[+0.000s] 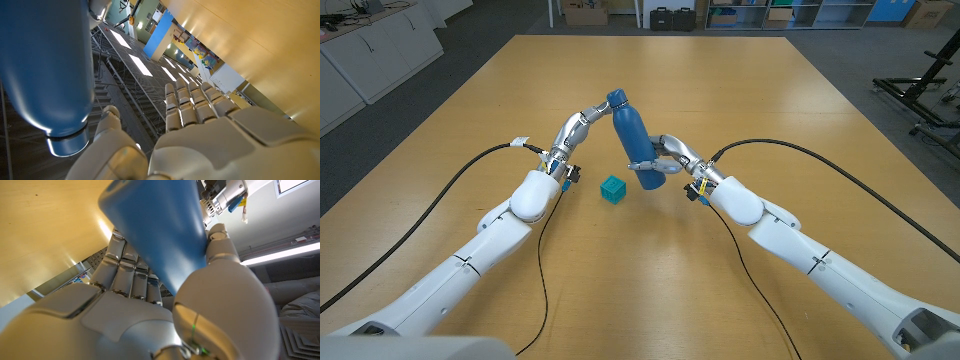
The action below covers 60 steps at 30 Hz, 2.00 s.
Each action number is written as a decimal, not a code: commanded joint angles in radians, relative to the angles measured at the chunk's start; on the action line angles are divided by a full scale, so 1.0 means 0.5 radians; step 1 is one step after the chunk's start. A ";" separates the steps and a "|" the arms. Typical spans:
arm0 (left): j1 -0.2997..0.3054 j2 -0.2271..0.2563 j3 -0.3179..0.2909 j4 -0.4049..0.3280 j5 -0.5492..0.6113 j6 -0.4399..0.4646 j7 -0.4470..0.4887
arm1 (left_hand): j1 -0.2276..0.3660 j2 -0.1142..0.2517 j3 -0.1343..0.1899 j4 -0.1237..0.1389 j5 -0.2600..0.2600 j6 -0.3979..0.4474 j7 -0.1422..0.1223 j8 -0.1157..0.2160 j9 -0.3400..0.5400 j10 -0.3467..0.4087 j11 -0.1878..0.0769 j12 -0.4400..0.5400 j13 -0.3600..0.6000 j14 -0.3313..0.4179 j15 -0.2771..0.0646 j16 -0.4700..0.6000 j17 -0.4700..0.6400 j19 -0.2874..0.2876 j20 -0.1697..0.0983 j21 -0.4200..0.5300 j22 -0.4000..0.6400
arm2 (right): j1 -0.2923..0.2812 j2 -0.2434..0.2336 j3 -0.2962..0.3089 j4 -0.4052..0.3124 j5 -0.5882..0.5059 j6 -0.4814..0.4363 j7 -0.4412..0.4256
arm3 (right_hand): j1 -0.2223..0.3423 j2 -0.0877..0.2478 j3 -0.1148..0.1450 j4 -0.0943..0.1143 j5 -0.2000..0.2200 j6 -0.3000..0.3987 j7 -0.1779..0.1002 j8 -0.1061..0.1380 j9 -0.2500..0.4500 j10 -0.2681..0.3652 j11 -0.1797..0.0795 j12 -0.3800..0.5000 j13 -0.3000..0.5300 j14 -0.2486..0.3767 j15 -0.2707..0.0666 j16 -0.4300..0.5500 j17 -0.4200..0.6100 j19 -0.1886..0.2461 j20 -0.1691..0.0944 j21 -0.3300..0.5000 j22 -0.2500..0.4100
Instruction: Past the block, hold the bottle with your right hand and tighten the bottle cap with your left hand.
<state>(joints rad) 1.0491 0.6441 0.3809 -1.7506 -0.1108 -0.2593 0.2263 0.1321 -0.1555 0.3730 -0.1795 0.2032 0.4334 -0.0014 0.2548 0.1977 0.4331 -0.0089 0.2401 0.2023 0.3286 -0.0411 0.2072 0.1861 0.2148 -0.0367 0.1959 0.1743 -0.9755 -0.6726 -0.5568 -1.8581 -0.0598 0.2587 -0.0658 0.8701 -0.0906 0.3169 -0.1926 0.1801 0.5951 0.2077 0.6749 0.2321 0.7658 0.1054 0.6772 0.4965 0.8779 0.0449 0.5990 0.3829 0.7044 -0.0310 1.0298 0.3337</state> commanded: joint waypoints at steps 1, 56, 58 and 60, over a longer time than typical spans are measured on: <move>0.005 -0.001 -0.003 0.002 -0.037 0.017 -0.003 | 0.007 -0.026 0.011 0.006 0.000 0.017 -0.001 0.010 0.011 0.020 -0.008 0.009 0.011 0.029 -0.130 0.006 0.006 0.016 -0.017 0.002 0.006 | -0.125 -0.065 0.103 -0.147 0.029 0.058 -0.030 | 0.423 0.451 0.322 0.064 -0.001 0.525 -0.481 0.002 -0.001 0.553 -0.545 0.018 0.011 0.328 -0.515 -0.007 0.007 0.053 -0.314 0.020 0.001; -0.018 -0.078 0.040 0.105 0.010 -0.152 0.042 | 0.001 -0.049 -0.028 0.026 -0.002 0.054 -0.004 0.013 0.011 0.054 -0.006 0.005 0.013 0.054 -0.142 0.004 0.008 0.039 -0.016 0.006 0.007 | 0.063 -0.014 -0.012 0.062 0.006 -0.307 0.029 | 0.414 0.441 0.345 0.061 0.003 0.525 -0.470 0.000 -0.012 0.570 -0.534 -0.017 0.025 0.340 -0.514 -0.022 0.035 0.023 -0.312 0.107 -0.005; -0.026 -0.081 0.044 0.111 0.007 -0.151 0.036 | 0.002 -0.049 -0.029 0.026 -0.002 0.054 -0.004 0.013 0.011 0.055 -0.007 0.005 0.013 0.056 -0.144 0.005 0.008 0.040 -0.014 0.006 0.007 | 0.060 -0.019 -0.013 0.046 0.004 -0.304 0.035 | 0.411 0.440 0.346 0.062 0.003 0.525 -0.472 0.000 -0.013 0.568 -0.528 -0.019 0.027 0.341 -0.512 -0.022 0.037 0.019 -0.310 0.111 -0.006; -0.033 -0.083 0.049 0.119 0.002 -0.154 0.028 | 0.002 -0.049 -0.030 0.026 -0.002 0.057 -0.003 0.014 0.011 0.055 -0.008 0.005 0.013 0.057 -0.144 0.005 0.008 0.040 -0.014 0.006 0.007 | 0.058 -0.024 -0.015 0.032 -0.002 -0.301 0.040 | 0.412 0.440 0.347 0.062 0.003 0.526 -0.470 0.000 -0.013 0.570 -0.532 -0.020 0.028 0.341 -0.513 -0.023 0.038 0.019 -0.309 0.115 -0.007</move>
<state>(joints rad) 1.0613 0.6162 0.3886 -1.7141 -0.1079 -0.3434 0.2559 0.1337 -0.1723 0.3615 -0.1683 0.2032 0.4510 -0.0042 0.2590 0.1976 0.4544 -0.0126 0.2401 0.2070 0.3501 -0.0410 0.2120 0.1885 0.2258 -0.0406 0.1960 0.1743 -0.9398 -0.6697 -0.5584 -1.8067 -0.0498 0.1070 -0.0587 0.8683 -0.0888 0.3179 -0.1936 0.1801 0.5951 0.2077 0.6699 0.2229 0.7736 0.1068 0.6686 0.5102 0.8786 0.0449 0.5878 0.3977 0.6992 -0.0362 1.0804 0.3269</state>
